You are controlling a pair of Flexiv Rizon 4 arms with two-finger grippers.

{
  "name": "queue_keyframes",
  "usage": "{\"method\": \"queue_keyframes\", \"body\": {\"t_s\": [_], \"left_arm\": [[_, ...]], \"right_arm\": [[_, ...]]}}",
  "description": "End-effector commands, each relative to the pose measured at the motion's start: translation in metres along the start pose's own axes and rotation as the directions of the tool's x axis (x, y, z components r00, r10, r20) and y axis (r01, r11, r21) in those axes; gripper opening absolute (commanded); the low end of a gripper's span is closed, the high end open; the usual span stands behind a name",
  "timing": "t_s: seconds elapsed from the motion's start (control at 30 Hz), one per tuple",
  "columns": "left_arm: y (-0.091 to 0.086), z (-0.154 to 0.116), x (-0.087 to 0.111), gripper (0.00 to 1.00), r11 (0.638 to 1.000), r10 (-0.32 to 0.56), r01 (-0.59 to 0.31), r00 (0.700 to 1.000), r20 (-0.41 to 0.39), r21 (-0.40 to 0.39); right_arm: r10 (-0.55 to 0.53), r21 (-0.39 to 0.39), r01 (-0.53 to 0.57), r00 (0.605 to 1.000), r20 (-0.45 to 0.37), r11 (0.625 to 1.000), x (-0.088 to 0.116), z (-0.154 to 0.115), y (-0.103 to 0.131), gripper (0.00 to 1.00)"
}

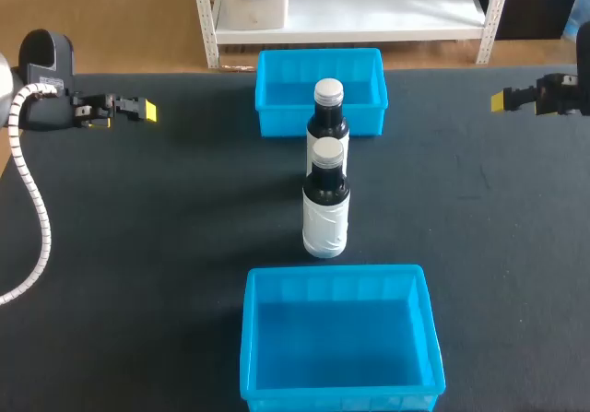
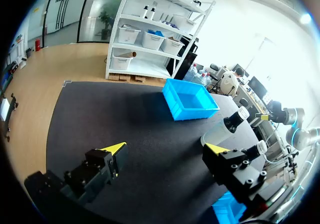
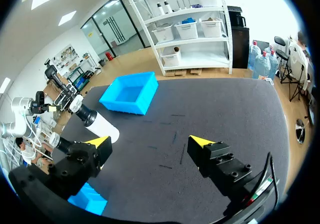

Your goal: Pick up the bottle, and place it in the far bin if it is heavy, or in the near bin if it is light.

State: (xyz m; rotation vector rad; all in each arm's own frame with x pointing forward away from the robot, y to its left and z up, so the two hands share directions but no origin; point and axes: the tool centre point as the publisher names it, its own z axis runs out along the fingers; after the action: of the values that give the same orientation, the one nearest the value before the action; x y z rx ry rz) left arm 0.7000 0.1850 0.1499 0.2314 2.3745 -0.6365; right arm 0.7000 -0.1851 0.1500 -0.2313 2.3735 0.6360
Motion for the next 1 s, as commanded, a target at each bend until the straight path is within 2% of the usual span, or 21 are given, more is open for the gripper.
{"method": "queue_keyframes", "body": {"t_s": [0.03, 0.93, 1.0], "left_arm": [[0.0000, 0.0000, 0.0000, 1.00, 1.000, 0.000, 0.000, 1.000, 0.000, 0.000], [0.0000, 0.0000, 0.0000, 1.00, 1.000, 0.000, 0.000, 1.000, 0.000, 0.000], [0.0000, 0.0000, 0.0000, 1.00, 1.000, 0.000, 0.000, 1.000, 0.000, 0.000]], "right_arm": [[0.000, 0.000, 0.000, 1.000, 0.000, 1.000, 0.0000, 0.0000, 0.0000, 1.00], [0.000, 0.000, 0.000, 1.000, 0.000, 1.000, 0.0000, 0.0000, 0.0000, 1.00], [-0.027, -0.047, 0.026, 0.999, -0.019, 0.999, -0.0007, 0.0001, -0.0015, 1.00]]}}
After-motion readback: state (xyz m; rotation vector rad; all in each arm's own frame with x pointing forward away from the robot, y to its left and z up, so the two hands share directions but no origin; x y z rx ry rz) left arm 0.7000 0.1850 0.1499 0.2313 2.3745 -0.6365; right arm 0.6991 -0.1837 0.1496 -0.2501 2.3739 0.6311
